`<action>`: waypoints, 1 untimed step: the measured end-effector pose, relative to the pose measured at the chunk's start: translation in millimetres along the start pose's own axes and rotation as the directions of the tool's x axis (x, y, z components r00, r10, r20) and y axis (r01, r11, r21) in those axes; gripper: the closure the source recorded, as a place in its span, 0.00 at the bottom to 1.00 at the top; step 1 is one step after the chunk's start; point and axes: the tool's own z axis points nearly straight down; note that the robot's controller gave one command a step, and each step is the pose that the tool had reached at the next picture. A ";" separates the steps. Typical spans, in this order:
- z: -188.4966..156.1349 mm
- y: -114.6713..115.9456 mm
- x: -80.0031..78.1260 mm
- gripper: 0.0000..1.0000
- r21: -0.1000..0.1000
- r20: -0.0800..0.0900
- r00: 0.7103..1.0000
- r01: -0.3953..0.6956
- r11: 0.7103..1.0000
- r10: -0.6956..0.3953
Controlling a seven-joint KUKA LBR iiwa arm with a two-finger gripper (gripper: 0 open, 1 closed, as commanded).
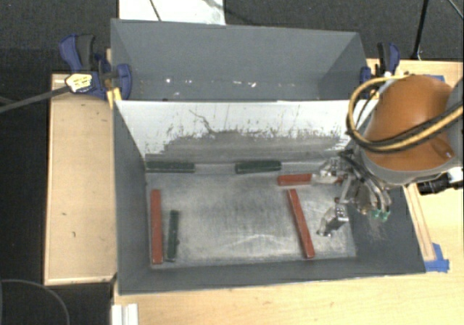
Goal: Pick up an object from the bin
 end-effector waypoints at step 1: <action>1.8 0.2 1.2 0.00 0.000 -0.005 1.000 -0.002 1.000 0.002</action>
Offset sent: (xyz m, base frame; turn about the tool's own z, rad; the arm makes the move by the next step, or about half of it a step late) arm 0.0676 -0.0023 -0.0733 -0.0047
